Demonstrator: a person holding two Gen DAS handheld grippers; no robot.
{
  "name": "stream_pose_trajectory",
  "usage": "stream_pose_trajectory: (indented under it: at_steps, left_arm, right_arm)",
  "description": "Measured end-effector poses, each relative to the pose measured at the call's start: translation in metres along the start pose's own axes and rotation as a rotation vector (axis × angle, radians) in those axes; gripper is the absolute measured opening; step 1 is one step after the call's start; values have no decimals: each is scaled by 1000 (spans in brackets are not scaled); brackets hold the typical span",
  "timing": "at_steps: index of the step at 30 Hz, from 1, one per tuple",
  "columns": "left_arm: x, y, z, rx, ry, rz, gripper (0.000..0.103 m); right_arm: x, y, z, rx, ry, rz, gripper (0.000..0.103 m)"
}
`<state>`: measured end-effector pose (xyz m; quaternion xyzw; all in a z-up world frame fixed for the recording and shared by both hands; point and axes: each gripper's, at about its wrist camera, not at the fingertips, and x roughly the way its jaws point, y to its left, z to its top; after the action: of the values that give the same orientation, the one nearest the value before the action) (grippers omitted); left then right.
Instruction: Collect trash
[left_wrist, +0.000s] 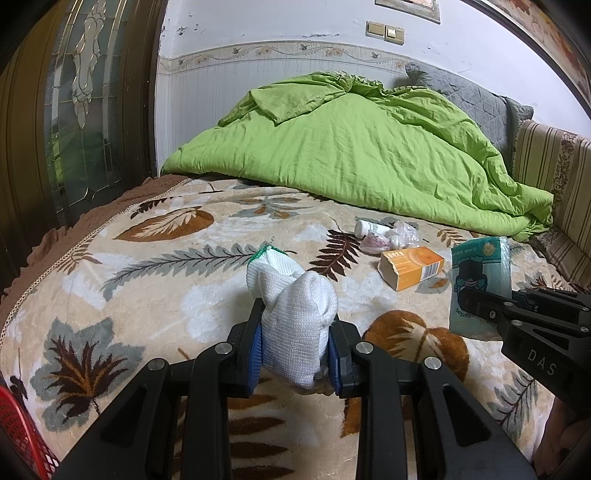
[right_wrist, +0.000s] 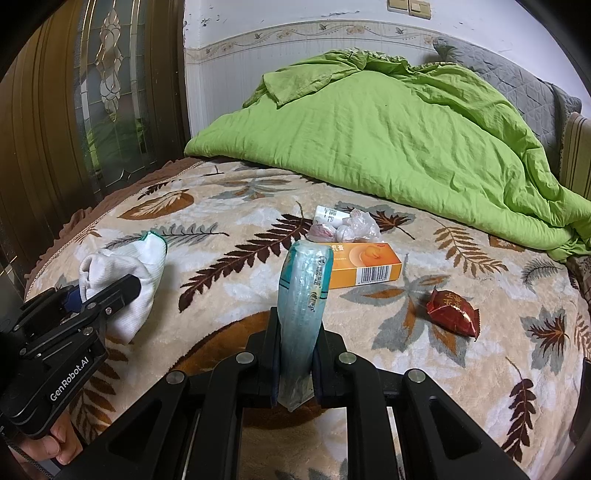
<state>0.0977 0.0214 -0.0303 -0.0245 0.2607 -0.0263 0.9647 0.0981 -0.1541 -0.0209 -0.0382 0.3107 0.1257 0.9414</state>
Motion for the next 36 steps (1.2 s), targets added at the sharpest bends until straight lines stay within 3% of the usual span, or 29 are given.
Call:
stream_pose_trajectory:
  at_steps: [36]
  left_arm:
    - [-2,0,0,2,-6,4,27]
  right_arm:
    - [0,-1,1,2,-3,1,14]
